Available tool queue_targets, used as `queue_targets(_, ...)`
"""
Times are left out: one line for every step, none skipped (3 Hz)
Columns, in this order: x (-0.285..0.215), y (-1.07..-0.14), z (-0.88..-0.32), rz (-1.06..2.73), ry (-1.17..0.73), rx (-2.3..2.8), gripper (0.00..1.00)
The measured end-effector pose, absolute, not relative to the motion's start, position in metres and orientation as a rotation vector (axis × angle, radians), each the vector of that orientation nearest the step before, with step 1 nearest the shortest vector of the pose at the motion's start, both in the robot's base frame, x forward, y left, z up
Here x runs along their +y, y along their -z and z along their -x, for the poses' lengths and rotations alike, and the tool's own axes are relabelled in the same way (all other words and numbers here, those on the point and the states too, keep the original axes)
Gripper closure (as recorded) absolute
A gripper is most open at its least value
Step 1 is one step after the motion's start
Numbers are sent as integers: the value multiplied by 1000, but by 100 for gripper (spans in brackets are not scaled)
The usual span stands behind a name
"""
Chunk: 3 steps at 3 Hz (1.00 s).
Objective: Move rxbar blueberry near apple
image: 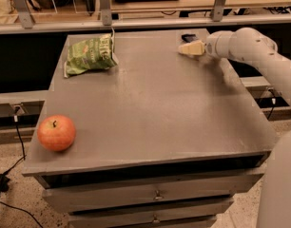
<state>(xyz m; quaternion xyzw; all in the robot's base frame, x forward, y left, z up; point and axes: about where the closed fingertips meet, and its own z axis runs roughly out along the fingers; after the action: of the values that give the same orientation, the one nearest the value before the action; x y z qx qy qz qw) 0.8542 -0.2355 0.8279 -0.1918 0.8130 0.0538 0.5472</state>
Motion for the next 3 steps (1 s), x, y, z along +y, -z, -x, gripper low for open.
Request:
queue_targets(-233, -826, -855, 457, -131, 1928, 17)
queue_targets(-232, -825, -855, 458, -132, 1929, 39)
queue_targets(-232, -827, -855, 458, -132, 1929, 64)
